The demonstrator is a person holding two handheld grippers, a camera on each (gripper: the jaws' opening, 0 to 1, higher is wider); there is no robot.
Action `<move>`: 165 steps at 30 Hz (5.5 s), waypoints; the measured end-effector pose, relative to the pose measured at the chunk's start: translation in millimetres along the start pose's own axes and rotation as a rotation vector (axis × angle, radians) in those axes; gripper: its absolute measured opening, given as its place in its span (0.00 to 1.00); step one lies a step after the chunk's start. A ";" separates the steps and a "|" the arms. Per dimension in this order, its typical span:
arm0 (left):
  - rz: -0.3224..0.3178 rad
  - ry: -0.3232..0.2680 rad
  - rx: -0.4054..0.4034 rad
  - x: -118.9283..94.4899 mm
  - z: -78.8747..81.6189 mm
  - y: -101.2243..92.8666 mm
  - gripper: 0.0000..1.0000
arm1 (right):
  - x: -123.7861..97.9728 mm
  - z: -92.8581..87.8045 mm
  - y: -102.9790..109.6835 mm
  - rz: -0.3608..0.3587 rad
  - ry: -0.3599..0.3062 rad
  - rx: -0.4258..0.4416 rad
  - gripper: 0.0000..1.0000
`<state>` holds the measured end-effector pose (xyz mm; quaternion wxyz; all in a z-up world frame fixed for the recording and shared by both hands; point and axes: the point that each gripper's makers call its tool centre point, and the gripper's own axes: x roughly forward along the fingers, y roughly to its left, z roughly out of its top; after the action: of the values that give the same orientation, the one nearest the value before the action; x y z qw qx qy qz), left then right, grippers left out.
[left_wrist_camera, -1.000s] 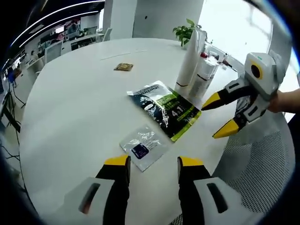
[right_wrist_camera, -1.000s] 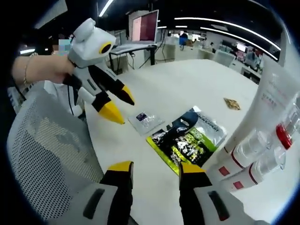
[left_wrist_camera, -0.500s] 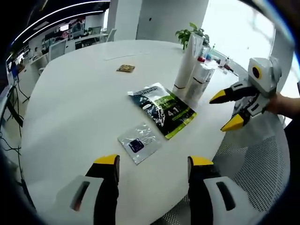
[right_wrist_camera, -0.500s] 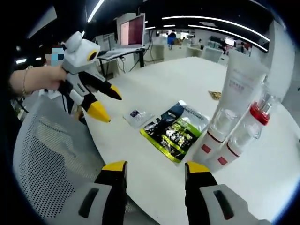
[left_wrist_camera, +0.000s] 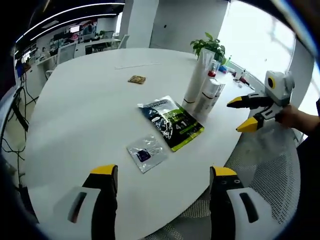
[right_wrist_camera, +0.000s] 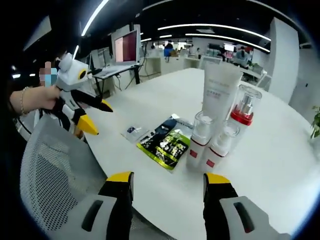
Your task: Arrange the skincare products in the storage area until every visible bottle or jar stands upright without overlapping.
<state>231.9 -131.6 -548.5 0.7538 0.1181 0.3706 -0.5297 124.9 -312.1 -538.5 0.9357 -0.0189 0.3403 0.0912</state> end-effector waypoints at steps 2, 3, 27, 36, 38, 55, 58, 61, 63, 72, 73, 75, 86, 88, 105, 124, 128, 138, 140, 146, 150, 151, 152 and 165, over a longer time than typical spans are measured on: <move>0.002 -0.011 -0.007 -3.2 0.8 -1.1 0.73 | -4.7 0.4 -2.2 -0.003 -0.013 0.013 0.60; 0.003 -0.014 -0.010 -5.2 0.9 -2.7 0.74 | -7.6 -0.6 -4.0 -0.003 -0.017 0.019 0.63; -0.034 -0.066 -0.051 -24.0 -4.2 -20.7 0.93 | -46.8 11.5 -15.8 0.039 -0.146 0.095 0.99; -0.049 -0.067 -0.052 -25.6 -6.3 -27.3 0.99 | -53.7 36.9 -22.7 0.050 -0.326 0.064 0.99; -0.047 -0.068 -0.053 -25.9 -5.3 -27.1 0.99 | -50.4 33.0 -24.7 0.051 -0.308 0.076 0.99; -0.046 -0.042 -0.026 -16.9 8.8 -22.7 0.99 | -45.8 22.4 -32.1 0.040 -0.264 0.127 0.98; -0.050 -0.036 -0.006 -15.6 15.9 -21.5 0.99 | -44.2 20.0 -32.3 0.041 -0.251 0.126 0.97; -0.051 -0.042 0.001 -13.1 25.5 -19.2 0.99 | -43.0 18.7 -33.6 0.025 -0.253 0.108 0.94; -0.048 -0.042 0.007 -9.6 29.7 -17.7 0.99 | -43.1 16.4 -36.2 0.009 -0.240 0.122 0.92; -0.059 -0.024 0.046 6.6 45.5 -14.0 0.98 | -46.9 18.1 -46.4 -0.015 -0.267 0.206 0.90; -0.060 -0.023 0.049 7.8 47.3 -13.4 0.98 | -46.9 18.1 -47.3 -0.019 -0.267 0.205 0.90; -0.060 -0.021 0.057 11.8 52.0 -10.8 0.98 | -47.1 18.4 -48.0 -0.022 -0.269 0.207 0.90; -0.055 0.021 0.093 31.8 70.6 -0.9 0.95 | -45.7 17.7 -49.1 -0.013 -0.264 0.246 0.88; -0.058 0.026 0.099 35.8 74.1 0.3 0.95 | -44.9 16.4 -49.4 -0.011 -0.260 0.252 0.87; -0.057 0.082 0.150 62.1 97.9 13.5 0.93 | -47.6 18.3 -52.2 -0.032 -0.284 0.269 0.81; -0.028 0.139 0.175 90.3 125.7 31.5 0.92 | -47.8 21.5 -51.3 -0.015 -0.287 0.288 0.78; -0.026 0.151 0.175 95.2 129.6 33.9 0.91 | -47.0 21.5 -50.7 -0.007 -0.284 0.290 0.78; -0.021 0.189 0.191 114.9 141.8 40.8 0.90 | -45.7 19.5 -48.1 -0.002 -0.266 0.299 0.79; -0.023 0.187 0.193 121.1 148.6 44.5 0.90 | -44.9 19.2 -46.3 0.005 -0.259 0.296 0.79; -0.016 0.191 0.208 127.5 155.3 44.8 0.88 | -43.1 17.3 -44.2 0.012 -0.242 0.293 0.78; -0.007 0.207 0.203 133.2 157.6 47.1 0.87 | -42.0 16.7 -43.0 0.020 -0.236 0.296 0.78; -0.007 0.213 0.201 134.6 157.8 45.7 0.87 | -42.0 16.7 -43.0 0.020 -0.236 0.296 0.78; -0.011 0.218 0.206 138.3 159.3 46.1 0.87 | -41.9 16.6 -42.9 0.022 -0.236 0.298 0.78; -0.001 0.292 0.240 177.0 160.1 63.1 0.90 | -36.2 11.9 -39.4 0.019 -0.191 0.261 0.80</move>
<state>386.3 -322.8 -571.4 0.6722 0.2825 0.4103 -0.5477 112.4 -355.4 -507.2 0.9574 0.1146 0.2591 0.0563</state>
